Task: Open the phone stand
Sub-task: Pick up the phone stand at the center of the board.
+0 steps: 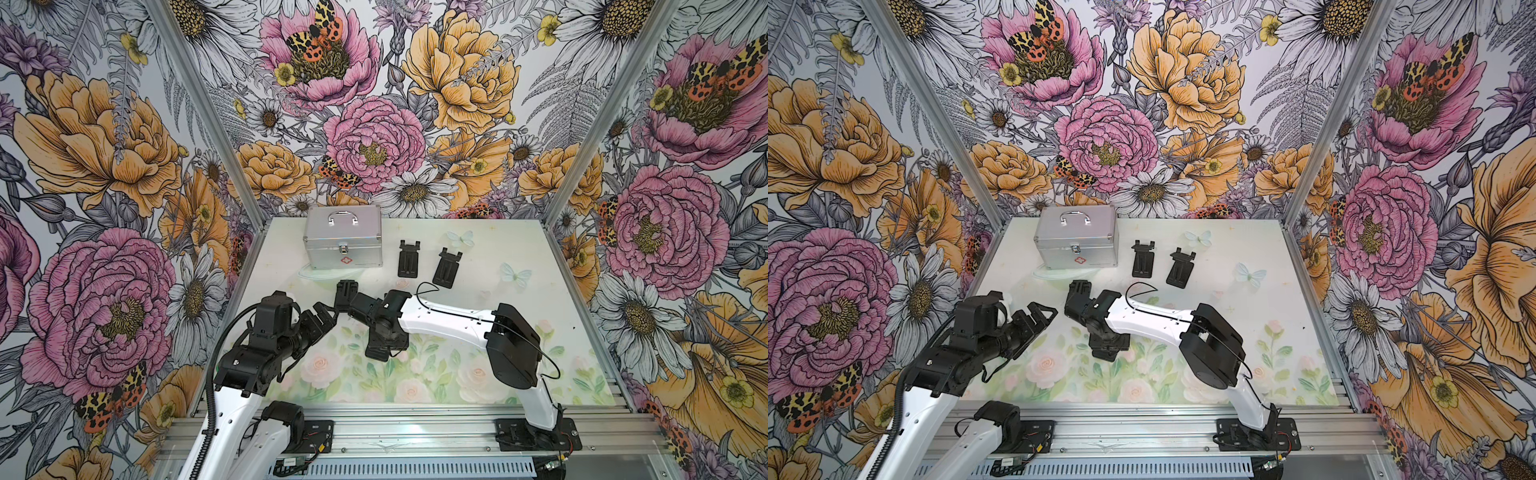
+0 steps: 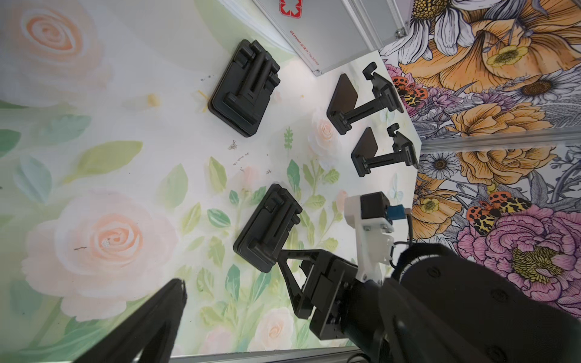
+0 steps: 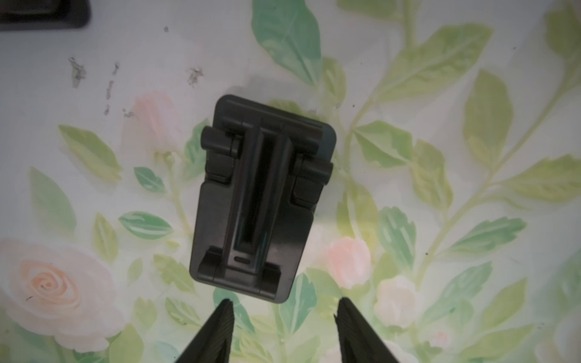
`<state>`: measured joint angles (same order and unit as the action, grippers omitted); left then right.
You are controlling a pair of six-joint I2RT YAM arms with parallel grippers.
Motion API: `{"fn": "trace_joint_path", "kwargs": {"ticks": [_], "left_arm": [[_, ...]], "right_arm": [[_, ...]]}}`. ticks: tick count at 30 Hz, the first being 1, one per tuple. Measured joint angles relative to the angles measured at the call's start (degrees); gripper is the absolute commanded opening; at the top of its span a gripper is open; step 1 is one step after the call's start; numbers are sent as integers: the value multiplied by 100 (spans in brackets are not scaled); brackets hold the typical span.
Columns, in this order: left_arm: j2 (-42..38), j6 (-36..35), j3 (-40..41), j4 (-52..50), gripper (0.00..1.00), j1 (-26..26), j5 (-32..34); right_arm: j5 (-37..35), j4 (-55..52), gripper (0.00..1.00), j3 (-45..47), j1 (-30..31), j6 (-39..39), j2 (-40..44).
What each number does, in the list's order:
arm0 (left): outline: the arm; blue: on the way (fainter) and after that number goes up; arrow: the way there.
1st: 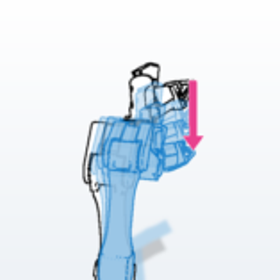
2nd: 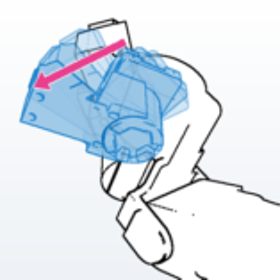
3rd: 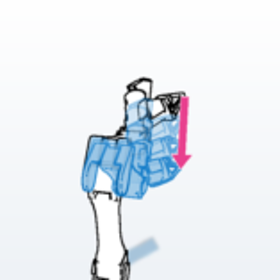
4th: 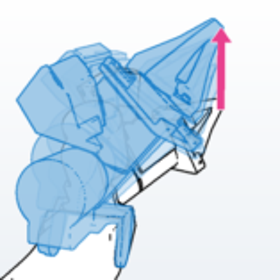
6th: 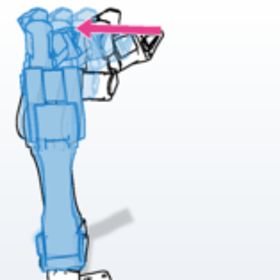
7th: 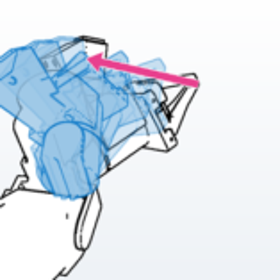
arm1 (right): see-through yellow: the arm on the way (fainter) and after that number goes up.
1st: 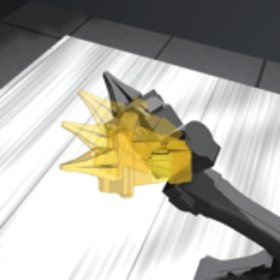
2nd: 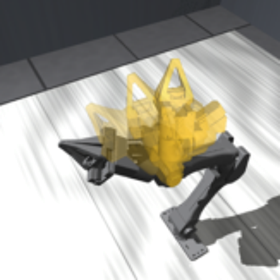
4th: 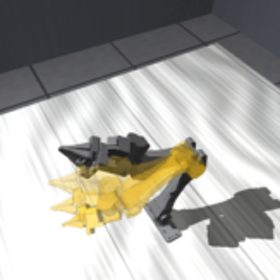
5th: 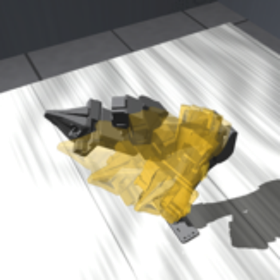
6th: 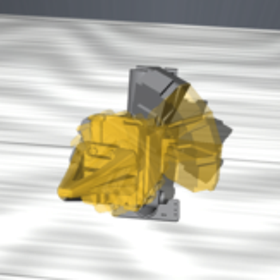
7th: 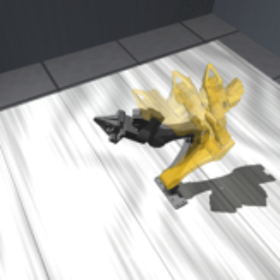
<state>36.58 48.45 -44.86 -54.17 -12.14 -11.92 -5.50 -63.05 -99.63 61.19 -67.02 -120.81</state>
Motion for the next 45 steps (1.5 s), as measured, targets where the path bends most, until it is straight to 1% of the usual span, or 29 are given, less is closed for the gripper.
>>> {"fn": "trace_joint_path", "kwargs": {"ticks": [7,13,22,30,41,43,44,45], "left_arm": [[-284,-90,151,-310,99,0,-87],[-321,-90,310,-435,99,0,-111],[-459,-90,332,-457,99,0,-136],[-625,-87,459,-483,99,0,-170],[-699,-87,470,-518,99,0,-190],[-699,-90,470,-520,99,0,-192],[-702,-90,470,-520,99,0,-195],[-706,-90,470,-522,99,0,-199]], "right_arm": [[-201,-105,54,-439,-13,20,-232],[-227,-146,54,-673,-13,44,-306],[-247,-319,52,-1080,-13,177,-881],[-269,-422,43,-1235,-13,273,-944],[-264,-439,45,-1290,-13,306,-1182],[-260,-442,43,-1318,-13,308,-1189],[-256,-442,41,-1322,-13,310,-1196],[-247,-439,36,-1327,-13,321,-1202]]}}
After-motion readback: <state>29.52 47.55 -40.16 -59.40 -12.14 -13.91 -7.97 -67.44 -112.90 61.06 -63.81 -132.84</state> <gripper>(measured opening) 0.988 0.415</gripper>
